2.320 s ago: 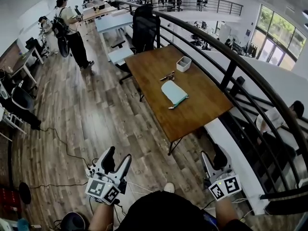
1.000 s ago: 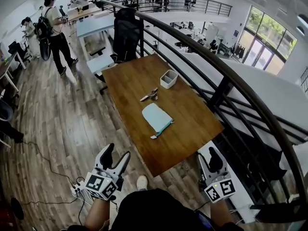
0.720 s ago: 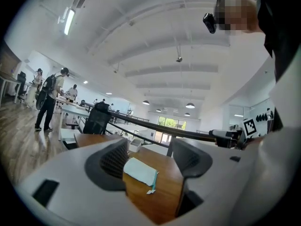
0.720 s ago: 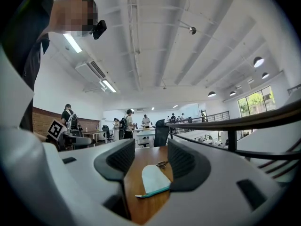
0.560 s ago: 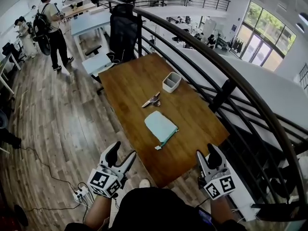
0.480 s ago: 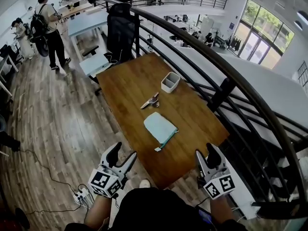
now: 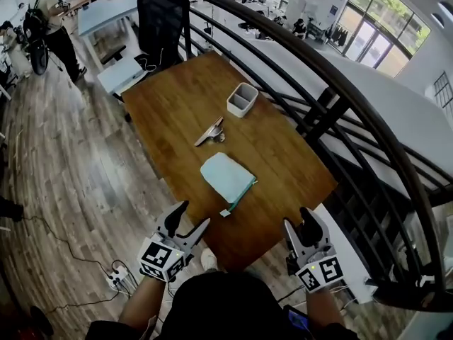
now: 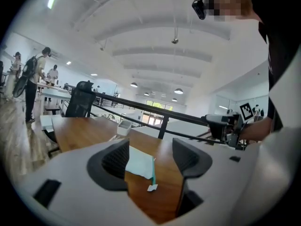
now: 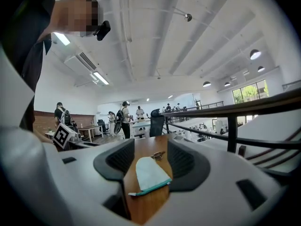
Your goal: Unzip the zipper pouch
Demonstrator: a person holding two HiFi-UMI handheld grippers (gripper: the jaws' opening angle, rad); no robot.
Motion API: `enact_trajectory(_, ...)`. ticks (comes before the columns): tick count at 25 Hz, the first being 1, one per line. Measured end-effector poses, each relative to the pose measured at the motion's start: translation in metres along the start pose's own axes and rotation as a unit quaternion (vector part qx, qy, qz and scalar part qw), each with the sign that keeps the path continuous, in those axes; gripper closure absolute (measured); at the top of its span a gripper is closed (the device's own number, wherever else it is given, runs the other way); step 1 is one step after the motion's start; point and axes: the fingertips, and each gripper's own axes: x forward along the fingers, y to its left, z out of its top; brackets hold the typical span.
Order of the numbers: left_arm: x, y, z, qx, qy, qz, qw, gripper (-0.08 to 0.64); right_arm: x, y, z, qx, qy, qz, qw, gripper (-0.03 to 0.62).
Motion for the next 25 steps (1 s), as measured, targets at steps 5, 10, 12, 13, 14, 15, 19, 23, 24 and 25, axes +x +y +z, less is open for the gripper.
enact_trajectory(5,0.034,0.0,-0.023,0.019,0.047,-0.006,0.9987,0.268,0.01,-0.014,-0.019,0.012,0.034,0.01,0.999,0.376)
enact_trajectory(10,0.053,-0.013,-0.047,0.03,0.089,-0.031,0.9951,0.268,0.003,-0.018,-0.028,0.018,0.053,0.002,0.998,0.377)
enact_trajectory(12,0.061,-0.016,-0.057,0.036,0.104,-0.039,0.9932,0.268,-0.002,-0.018,-0.03,0.021,0.059,-0.002,0.998,0.379)
enact_trajectory(13,0.066,-0.017,-0.062,0.039,0.111,-0.043,0.9922,0.27,-0.005,-0.019,-0.033,0.023,0.063,-0.003,0.998,0.379)
enact_trajectory(14,0.07,-0.02,-0.067,0.041,0.117,-0.046,0.9913,0.27,-0.01,-0.02,-0.036,0.026,0.065,-0.003,0.998,0.379)
enact_trajectory(15,0.075,-0.022,-0.072,0.041,0.123,-0.048,0.9904,0.27,-0.015,-0.022,-0.039,0.03,0.066,-0.004,0.997,0.379)
enact_trajectory(19,0.102,-0.026,-0.09,0.037,0.146,-0.049,0.9874,0.27,-0.037,-0.037,-0.048,0.044,0.074,-0.022,0.996,0.379)
enact_trajectory(23,0.13,-0.028,-0.11,0.045,0.182,-0.044,0.9812,0.275,-0.053,-0.058,-0.053,0.059,0.075,-0.048,0.994,0.379)
enact_trajectory(24,0.135,-0.027,-0.117,0.046,0.195,-0.043,0.9787,0.276,-0.057,-0.062,-0.054,0.062,0.075,-0.054,0.994,0.379)
enact_trajectory(25,0.139,-0.028,-0.123,0.047,0.207,-0.043,0.9763,0.278,-0.06,-0.065,-0.056,0.064,0.076,-0.059,0.993,0.379)
